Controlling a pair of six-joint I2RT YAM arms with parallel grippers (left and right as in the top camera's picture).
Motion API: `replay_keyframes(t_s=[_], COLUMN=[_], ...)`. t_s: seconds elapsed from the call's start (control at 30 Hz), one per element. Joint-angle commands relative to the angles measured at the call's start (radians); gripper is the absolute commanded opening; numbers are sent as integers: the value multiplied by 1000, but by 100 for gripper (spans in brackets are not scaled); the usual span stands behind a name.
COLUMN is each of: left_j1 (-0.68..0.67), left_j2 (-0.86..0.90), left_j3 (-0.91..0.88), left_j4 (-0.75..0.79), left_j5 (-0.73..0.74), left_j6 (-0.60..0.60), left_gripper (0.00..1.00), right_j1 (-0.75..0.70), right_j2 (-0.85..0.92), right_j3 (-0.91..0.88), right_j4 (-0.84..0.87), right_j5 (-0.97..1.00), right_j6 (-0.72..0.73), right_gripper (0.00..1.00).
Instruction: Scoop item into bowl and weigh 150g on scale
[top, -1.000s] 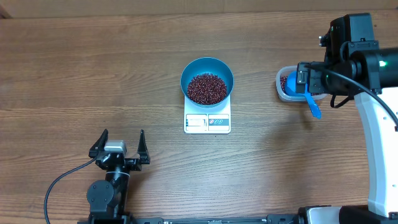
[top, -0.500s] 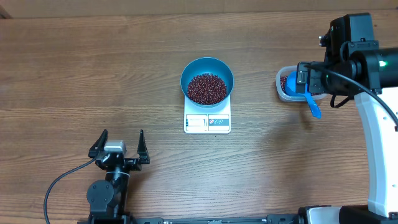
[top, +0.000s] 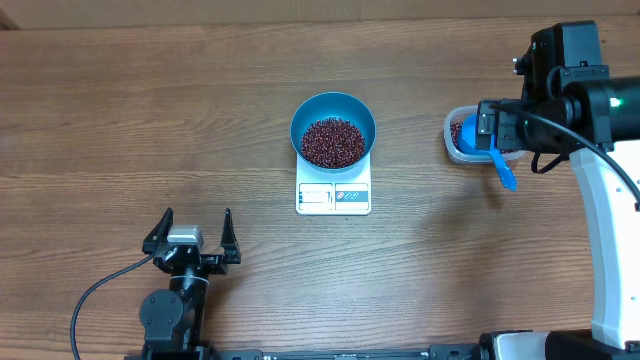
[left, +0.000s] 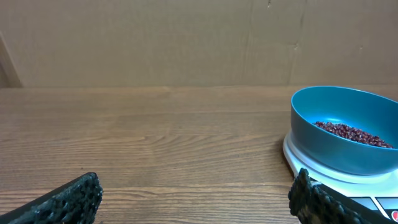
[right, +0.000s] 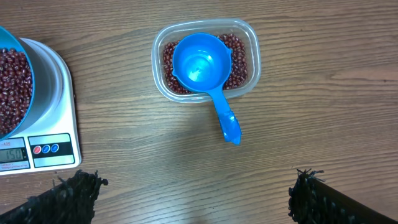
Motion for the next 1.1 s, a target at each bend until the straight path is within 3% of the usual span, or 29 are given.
replay_keyframes(t_s=[0.0, 0.67, 0.87, 1.07], left_j1=[11, 11, 11, 11], left_j2=[-9, -9, -9, -9], left_j3=[-4, -4, -4, -4], left_j4=[-2, -2, -2, -2], left_j5=[-7, -7, -7, -7], left_j6=[9, 9, 9, 9], left_gripper=[100, 99, 99, 99], right_j1=[-3, -3, -3, -2], right_j2=[-4, -5, -48, -194], right_j3=[18, 18, -24, -214], right_j4=[6, 19, 213, 490], right_j5=[-5, -5, -31, -126], right_j6=[-11, -11, -8, -8], right_gripper=[100, 100, 100, 100])
